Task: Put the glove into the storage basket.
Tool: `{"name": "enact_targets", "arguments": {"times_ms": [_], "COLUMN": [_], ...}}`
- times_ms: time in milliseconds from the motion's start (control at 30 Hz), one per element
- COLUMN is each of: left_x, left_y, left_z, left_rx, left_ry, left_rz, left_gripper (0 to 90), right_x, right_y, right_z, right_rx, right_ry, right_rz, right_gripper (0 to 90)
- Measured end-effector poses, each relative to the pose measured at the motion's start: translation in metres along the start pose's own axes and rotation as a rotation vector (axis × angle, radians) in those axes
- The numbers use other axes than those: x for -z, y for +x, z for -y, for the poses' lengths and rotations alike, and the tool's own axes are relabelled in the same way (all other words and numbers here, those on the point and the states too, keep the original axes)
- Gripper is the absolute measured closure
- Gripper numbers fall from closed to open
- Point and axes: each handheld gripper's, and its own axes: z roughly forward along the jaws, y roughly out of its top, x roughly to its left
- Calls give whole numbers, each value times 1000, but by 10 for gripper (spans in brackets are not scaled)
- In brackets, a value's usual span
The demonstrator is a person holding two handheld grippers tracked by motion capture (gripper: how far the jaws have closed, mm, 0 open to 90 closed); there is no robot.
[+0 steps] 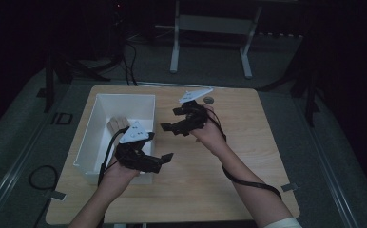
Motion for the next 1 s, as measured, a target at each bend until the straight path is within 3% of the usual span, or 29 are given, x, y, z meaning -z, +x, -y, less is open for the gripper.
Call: {"name": "enact_targets", "arguments": {"times_ms": [233, 367, 567, 700, 800, 1000], "left_x": [-20, -30, -46, -57, -65, -78], "left_y": [-21, -31, -41, -46, -50, -52], "left_z": [-3, 0, 7, 14, 19, 29], "left_rx": [-48, -78, -93, -92, -117, -126], "left_ry": [4, 2, 29, 41, 57, 78], "left_rz": [65, 61, 99, 125, 126, 145], "left_gripper": [82, 86, 86, 86, 86, 86], "right_x": [26, 36, 46, 49, 49, 47], "right_y": [-19, -25, -35, -37, -36, -34], "right_z": [25, 43, 68, 81, 91, 110], "right_rx": [-29, -23, -46, -48, -23, -8], "right_ry": [-26, -23, -9, -7, 4, 8], "right_rz": [28, 43, 52, 53, 64, 39], "right_gripper": [171, 171, 171, 171, 162, 146]}}
